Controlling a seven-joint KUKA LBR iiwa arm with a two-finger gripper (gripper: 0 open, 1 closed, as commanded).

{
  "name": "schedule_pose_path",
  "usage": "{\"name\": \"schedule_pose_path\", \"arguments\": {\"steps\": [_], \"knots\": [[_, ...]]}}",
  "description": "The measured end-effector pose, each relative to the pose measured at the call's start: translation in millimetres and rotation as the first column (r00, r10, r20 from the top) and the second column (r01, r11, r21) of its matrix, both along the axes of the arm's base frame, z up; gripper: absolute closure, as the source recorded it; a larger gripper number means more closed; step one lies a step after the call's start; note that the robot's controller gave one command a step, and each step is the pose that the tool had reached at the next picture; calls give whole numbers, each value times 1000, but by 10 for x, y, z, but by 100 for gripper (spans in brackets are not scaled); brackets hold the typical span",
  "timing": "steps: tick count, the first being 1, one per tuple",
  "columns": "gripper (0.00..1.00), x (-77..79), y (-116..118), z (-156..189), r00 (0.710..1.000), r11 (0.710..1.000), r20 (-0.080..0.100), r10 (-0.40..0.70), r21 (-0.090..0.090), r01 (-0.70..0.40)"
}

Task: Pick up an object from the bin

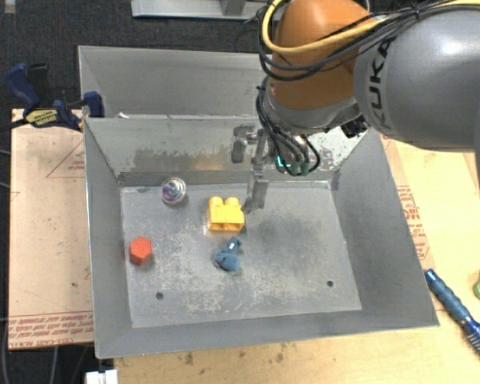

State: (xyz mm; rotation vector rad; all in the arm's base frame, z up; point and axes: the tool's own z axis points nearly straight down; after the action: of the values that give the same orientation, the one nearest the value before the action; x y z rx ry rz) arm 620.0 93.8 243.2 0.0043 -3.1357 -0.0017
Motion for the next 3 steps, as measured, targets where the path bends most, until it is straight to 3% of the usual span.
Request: {"name": "schedule_pose_path", "arguments": {"steps": [1,2,3], "knots": [[0,-62,-437,-707,923,923,1,-386,-4,386],[0,-227,-70,-1710,970,970,16,-243,4,243],[100,-200,-62,-1667,969,970,23,-244,9,244]]}}
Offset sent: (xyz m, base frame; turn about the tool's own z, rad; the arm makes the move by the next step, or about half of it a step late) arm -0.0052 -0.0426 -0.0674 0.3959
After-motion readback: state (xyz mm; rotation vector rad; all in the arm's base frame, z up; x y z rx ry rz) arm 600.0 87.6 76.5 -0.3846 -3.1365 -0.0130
